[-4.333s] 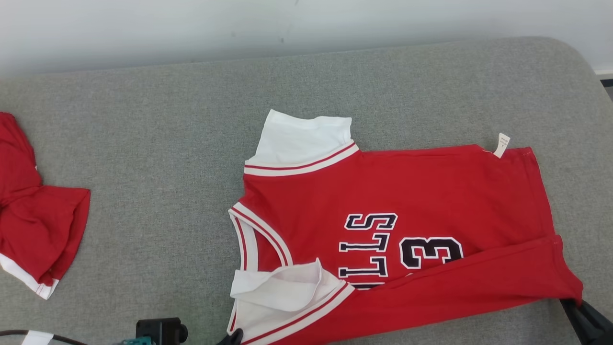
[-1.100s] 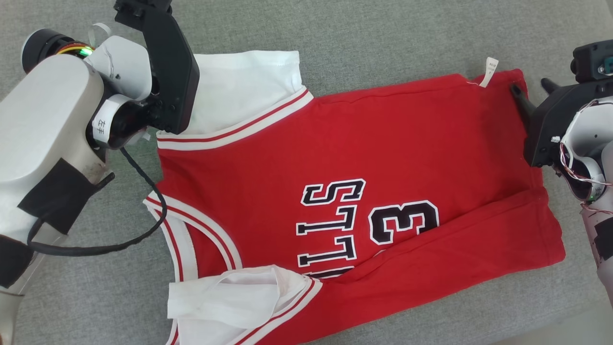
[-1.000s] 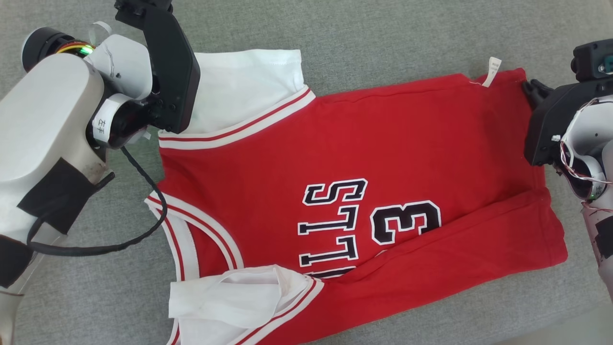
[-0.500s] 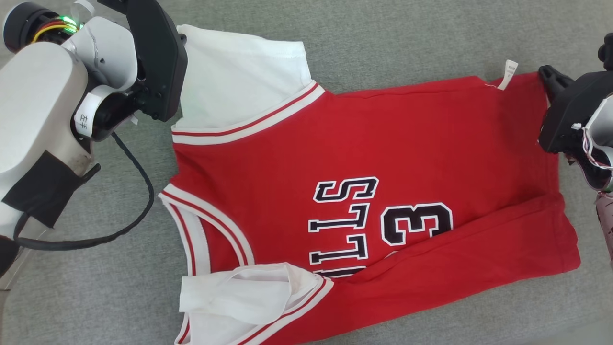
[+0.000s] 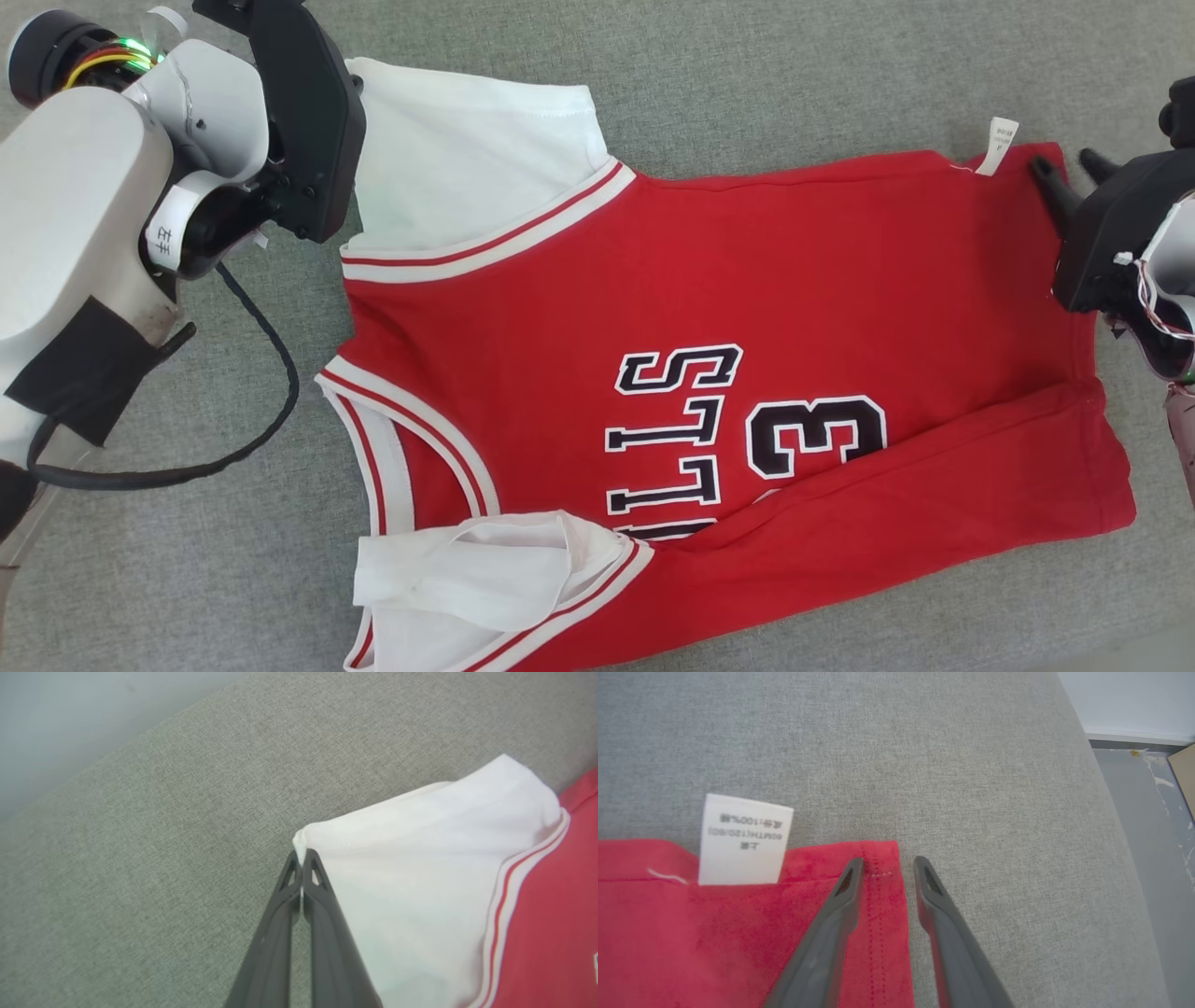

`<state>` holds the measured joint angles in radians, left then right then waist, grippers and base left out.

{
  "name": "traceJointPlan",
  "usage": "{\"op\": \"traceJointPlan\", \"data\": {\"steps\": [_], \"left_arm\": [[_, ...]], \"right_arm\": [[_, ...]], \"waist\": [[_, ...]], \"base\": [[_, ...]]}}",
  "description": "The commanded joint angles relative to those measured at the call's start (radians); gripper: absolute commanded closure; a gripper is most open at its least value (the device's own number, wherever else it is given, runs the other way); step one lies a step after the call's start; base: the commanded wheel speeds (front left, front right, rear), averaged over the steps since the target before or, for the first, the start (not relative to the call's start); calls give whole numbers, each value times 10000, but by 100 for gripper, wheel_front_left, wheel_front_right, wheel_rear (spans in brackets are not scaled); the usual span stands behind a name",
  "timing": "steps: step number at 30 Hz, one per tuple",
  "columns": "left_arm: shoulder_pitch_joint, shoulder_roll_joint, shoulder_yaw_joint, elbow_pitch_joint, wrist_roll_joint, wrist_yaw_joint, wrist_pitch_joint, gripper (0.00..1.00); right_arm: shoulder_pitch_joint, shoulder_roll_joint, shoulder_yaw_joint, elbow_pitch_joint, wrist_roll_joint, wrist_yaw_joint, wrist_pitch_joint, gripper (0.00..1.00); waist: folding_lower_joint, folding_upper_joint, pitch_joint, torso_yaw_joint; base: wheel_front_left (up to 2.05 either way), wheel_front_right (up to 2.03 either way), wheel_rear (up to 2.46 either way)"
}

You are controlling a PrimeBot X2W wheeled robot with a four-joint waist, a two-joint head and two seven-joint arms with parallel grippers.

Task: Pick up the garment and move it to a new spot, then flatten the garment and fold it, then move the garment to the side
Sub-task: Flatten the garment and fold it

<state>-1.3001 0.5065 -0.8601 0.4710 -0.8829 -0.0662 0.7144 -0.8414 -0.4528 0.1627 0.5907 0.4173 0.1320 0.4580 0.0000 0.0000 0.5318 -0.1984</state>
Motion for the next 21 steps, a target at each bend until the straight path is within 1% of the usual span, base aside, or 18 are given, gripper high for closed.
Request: {"op": "traceJointPlan", "data": {"steps": [1, 7, 10, 13, 14, 15, 19, 20, 21], "left_arm": [[45, 36, -24, 8, -121, 14, -47, 100], [-52, 58, -70, -72, 40, -75, -246, 100], [-161, 56, -91, -94, 204, -120, -545, 100], [-151, 9, -103, 16, 139, -182, -615, 100], [-143, -2, -110, 48, 110, -192, -600, 100], [-110, -8, -126, 99, 49, -215, -562, 100], [-115, -22, -161, 145, -10, -259, -530, 100], [-118, -30, -169, 147, -19, -266, -525, 100], [-123, -34, -176, 150, -21, -273, -533, 100]], "right_arm": [[174, 29, -30, -86, -129, -22, 126, 100], [293, 36, -158, -347, -142, -22, 326, 100], [367, 15, -338, -468, -104, -22, 230, 100], [443, 48, -566, -440, -59, -22, 268, 100], [458, 58, -651, -416, -69, -22, 306, 89], [495, 96, -743, -387, -164, -22, 345, 0], [612, 195, -870, -306, -186, -22, 544, 0], [627, 203, -895, -284, -221, -22, 573, 6], [645, 225, -918, -255, -213, -22, 592, 19]], "waist": [[0, 0, -19, -22], [0, 0, 5, -7], [0, 0, 29, 38], [0, 0, 1, 96], [0, 0, -9, 116], [0, 0, -29, 146], [0, 0, -20, 202], [0, 0, -16, 216], [0, 0, -10, 229]], "base": [[0, 0, 0], [0, 0, 0], [0, 0, 0], [0, 0, 0], [0, 0, 0], [0, 0, 0], [0, 0, 0], [0, 0, 0], [0, 0, 0]]}}
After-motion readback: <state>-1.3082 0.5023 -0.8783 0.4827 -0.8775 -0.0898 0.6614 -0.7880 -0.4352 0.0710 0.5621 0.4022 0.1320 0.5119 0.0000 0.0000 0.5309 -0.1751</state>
